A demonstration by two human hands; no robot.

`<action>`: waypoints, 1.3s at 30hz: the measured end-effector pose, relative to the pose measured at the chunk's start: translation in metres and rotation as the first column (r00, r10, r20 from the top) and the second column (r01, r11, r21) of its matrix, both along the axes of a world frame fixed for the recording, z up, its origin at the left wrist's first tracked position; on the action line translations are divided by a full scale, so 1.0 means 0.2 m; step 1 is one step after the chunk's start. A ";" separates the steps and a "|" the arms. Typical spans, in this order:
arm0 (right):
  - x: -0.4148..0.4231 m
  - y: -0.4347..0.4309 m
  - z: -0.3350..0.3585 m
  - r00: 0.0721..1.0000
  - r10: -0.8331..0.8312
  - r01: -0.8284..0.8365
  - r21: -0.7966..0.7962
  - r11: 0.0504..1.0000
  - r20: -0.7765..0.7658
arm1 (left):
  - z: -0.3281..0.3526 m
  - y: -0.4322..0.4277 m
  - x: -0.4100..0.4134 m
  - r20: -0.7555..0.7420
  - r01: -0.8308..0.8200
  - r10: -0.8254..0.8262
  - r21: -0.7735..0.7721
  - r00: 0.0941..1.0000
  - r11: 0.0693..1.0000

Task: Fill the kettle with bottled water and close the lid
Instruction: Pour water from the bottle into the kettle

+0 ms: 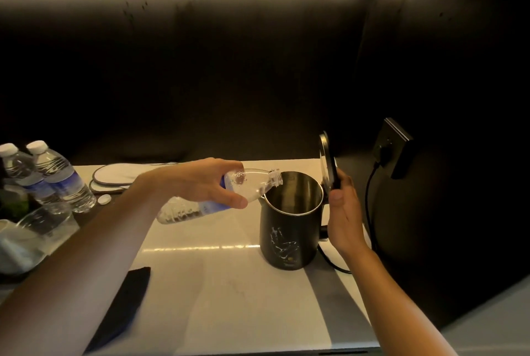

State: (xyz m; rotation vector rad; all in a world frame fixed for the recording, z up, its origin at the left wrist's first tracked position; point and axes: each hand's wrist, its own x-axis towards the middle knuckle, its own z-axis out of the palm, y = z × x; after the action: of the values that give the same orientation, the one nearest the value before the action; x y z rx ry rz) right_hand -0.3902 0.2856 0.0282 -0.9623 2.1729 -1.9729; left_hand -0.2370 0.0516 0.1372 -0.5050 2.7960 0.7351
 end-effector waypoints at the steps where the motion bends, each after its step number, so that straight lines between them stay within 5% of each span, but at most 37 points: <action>1: 0.00 0.00 0.00 1.000 -0.003 0.003 0.006 1.000 0.004 | 0.03 0.00 -0.01 0.023 0.014 -0.013 -0.029 1.000 0.999; 10: -0.01 -0.01 -0.02 0.998 -0.003 0.003 0.004 1.000 0.059 | 0.15 0.01 -0.11 0.203 0.101 -0.064 -0.177 0.977 0.979; 39: 0.03 0.03 0.04 0.999 0.031 -0.032 0.026 0.999 0.039 | 0.26 0.09 -0.25 0.288 0.163 -0.064 -0.334 0.956 0.928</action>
State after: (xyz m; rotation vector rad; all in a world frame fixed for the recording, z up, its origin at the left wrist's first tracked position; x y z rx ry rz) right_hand -0.3835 0.2917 0.0358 -0.9410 2.1448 -1.9273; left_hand -0.2870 0.0686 0.1888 -0.4550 2.6689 0.1169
